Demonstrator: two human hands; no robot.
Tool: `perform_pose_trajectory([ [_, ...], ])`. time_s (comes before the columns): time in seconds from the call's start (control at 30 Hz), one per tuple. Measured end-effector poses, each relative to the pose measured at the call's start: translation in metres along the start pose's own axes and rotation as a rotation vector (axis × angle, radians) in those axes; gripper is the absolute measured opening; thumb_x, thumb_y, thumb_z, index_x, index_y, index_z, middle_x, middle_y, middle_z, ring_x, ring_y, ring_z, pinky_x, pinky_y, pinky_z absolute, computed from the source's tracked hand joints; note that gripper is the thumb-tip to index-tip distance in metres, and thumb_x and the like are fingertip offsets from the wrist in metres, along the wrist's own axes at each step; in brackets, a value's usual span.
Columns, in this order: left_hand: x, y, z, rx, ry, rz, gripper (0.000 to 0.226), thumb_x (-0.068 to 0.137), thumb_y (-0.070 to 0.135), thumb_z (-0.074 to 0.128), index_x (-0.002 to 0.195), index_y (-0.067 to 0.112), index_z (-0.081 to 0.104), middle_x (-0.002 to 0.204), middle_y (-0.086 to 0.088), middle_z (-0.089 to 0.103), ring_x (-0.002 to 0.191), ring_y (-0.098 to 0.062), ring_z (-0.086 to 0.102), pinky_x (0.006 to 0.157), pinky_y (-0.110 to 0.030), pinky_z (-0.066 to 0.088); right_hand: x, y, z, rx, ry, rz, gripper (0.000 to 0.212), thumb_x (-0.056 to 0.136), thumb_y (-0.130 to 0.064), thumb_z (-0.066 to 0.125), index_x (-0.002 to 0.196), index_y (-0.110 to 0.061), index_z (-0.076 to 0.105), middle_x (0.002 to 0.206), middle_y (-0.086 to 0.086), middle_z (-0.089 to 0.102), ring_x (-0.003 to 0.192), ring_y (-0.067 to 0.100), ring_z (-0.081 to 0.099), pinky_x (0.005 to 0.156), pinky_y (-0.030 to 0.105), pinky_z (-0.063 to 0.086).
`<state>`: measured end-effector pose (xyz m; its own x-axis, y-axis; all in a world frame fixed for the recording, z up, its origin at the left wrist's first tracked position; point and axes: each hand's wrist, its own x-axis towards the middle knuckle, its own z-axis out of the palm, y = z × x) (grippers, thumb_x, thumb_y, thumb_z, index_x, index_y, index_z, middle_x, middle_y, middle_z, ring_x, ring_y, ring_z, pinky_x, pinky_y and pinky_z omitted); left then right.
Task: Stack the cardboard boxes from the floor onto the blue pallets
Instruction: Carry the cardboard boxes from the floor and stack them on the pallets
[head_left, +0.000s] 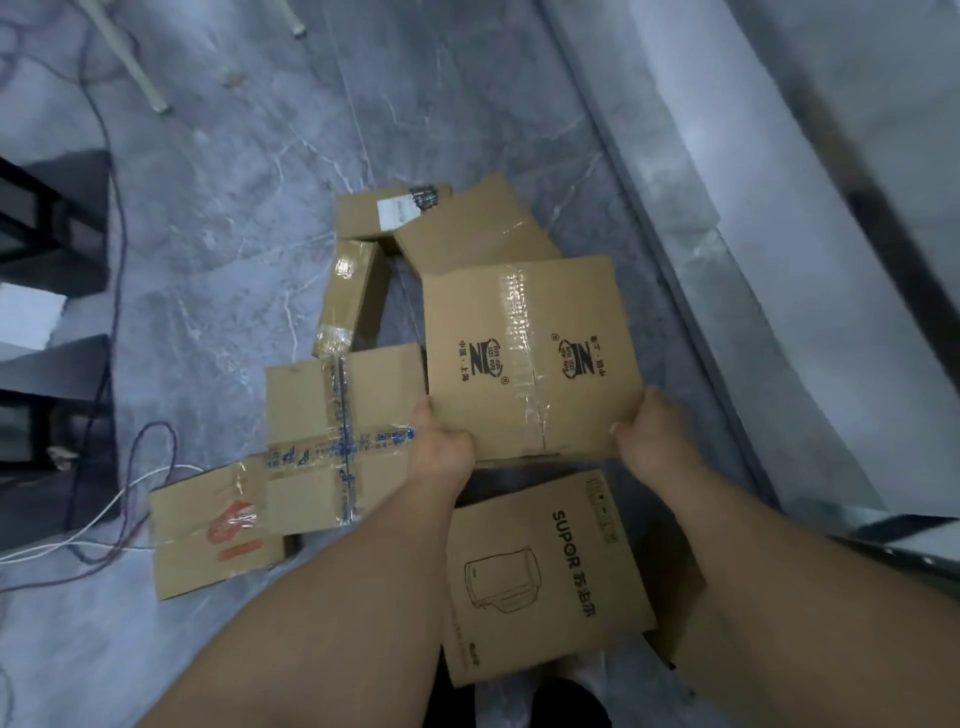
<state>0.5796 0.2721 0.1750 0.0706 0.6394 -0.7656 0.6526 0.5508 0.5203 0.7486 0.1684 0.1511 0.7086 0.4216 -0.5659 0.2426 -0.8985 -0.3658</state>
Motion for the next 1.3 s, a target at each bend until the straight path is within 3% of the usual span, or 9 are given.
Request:
perform_pose_trajectory([
  [0.1, -0.061, 0.020, -0.026, 0.007, 0.021, 0.058, 0.061, 0.090, -0.001, 0.042, 0.142, 0.024, 0.025, 0.114, -0.004, 0.050, 0.094, -0.016, 0.042, 0.086, -0.026, 0.036, -0.056, -0.006, -0.040, 0.057, -0.027, 0.013, 0.014, 0.088, -0.014, 0.058, 0.100, -0.010, 0.054, 0.107, 0.011, 0.060, 0.088, 0.021, 0.055, 0.078, 0.035, 0.050],
  [0.2, -0.115, 0.028, -0.050, -0.015, 0.026, 0.063, 0.066, 0.089, -0.003, 0.041, 0.145, 0.026, 0.021, 0.115, -0.003, 0.052, 0.096, -0.014, 0.043, 0.092, -0.027, 0.037, -0.113, -0.013, -0.077, 0.090, -0.062, 0.045, 0.035, 0.086, -0.016, 0.060, 0.118, -0.007, 0.051, 0.119, 0.011, 0.055, 0.107, 0.026, 0.055, 0.090, 0.041, 0.050],
  [0.33, -0.173, 0.027, -0.077, -0.003, 0.036, 0.085, 0.074, 0.087, -0.001, 0.043, 0.147, 0.031, 0.015, 0.113, -0.001, 0.051, 0.092, -0.015, 0.047, 0.083, -0.027, 0.040, -0.179, -0.022, -0.115, 0.140, -0.065, 0.053, 0.043, 0.086, -0.016, 0.061, 0.125, -0.005, 0.045, 0.126, 0.014, 0.052, 0.113, 0.030, 0.053, 0.094, 0.044, 0.048],
  [0.5, -0.218, 0.021, -0.103, 0.099, -0.027, 0.204, 0.074, 0.084, -0.001, 0.045, 0.146, 0.030, 0.019, 0.126, -0.001, 0.052, 0.106, -0.021, 0.051, 0.095, -0.030, 0.042, -0.251, -0.020, -0.137, 0.226, -0.019, 0.092, 0.040, 0.089, -0.016, 0.058, 0.124, -0.007, 0.043, 0.122, 0.013, 0.056, 0.111, 0.030, 0.055, 0.093, 0.044, 0.048],
  [0.8, -0.276, 0.000, -0.140, 0.231, -0.177, 0.383, 0.049, 0.083, -0.003, 0.047, 0.126, 0.022, 0.043, 0.106, -0.002, 0.059, 0.098, -0.023, 0.054, 0.079, -0.027, 0.042, -0.368, 0.006, -0.128, 0.258, 0.224, 0.178, 0.035, 0.087, -0.025, 0.060, 0.116, -0.010, 0.047, 0.113, 0.009, 0.059, 0.095, 0.026, 0.058, 0.074, 0.032, 0.045],
  [0.9, -0.291, -0.007, -0.150, 0.305, -0.250, 0.444, 0.053, 0.085, -0.001, 0.047, 0.133, 0.019, 0.037, 0.117, -0.003, 0.056, 0.108, -0.024, 0.051, 0.089, -0.029, 0.041, -0.406, 0.015, -0.119, 0.338, 0.271, 0.227, 0.037, 0.086, -0.022, 0.060, 0.117, -0.008, 0.046, 0.112, 0.013, 0.059, 0.096, 0.030, 0.058, 0.082, 0.037, 0.049],
  [1.0, -0.307, -0.016, -0.152, 0.392, -0.314, 0.513, 0.063, 0.086, 0.002, 0.047, 0.143, 0.019, 0.027, 0.130, -0.008, 0.052, 0.118, -0.027, 0.048, 0.102, -0.036, 0.040, -0.443, 0.027, -0.108, 0.378, 0.332, 0.293, 0.042, 0.088, -0.023, 0.058, 0.123, -0.008, 0.040, 0.120, 0.015, 0.056, 0.106, 0.033, 0.056, 0.076, 0.031, 0.040],
  [1.13, -0.334, -0.034, -0.143, 0.488, -0.391, 0.601, 0.054, 0.087, 0.004, 0.048, 0.136, 0.020, 0.034, 0.120, -0.006, 0.055, 0.111, -0.028, 0.051, 0.092, -0.031, 0.041, -0.489, 0.051, -0.099, 0.442, 0.430, 0.388, 0.041, 0.089, -0.022, 0.057, 0.122, -0.006, 0.040, 0.123, 0.016, 0.056, 0.110, 0.033, 0.055, 0.075, 0.031, 0.038],
  [1.3, -0.378, -0.063, -0.111, 0.599, -0.566, 0.689, 0.048, 0.087, 0.003, 0.050, 0.132, 0.016, 0.038, 0.125, -0.008, 0.055, 0.111, -0.026, 0.051, 0.095, -0.030, 0.040, -0.549, 0.098, -0.087, 0.520, 0.544, 0.546, 0.039, 0.088, -0.021, 0.057, 0.120, -0.006, 0.042, 0.120, 0.015, 0.057, 0.107, 0.033, 0.056, 0.073, 0.029, 0.038],
])
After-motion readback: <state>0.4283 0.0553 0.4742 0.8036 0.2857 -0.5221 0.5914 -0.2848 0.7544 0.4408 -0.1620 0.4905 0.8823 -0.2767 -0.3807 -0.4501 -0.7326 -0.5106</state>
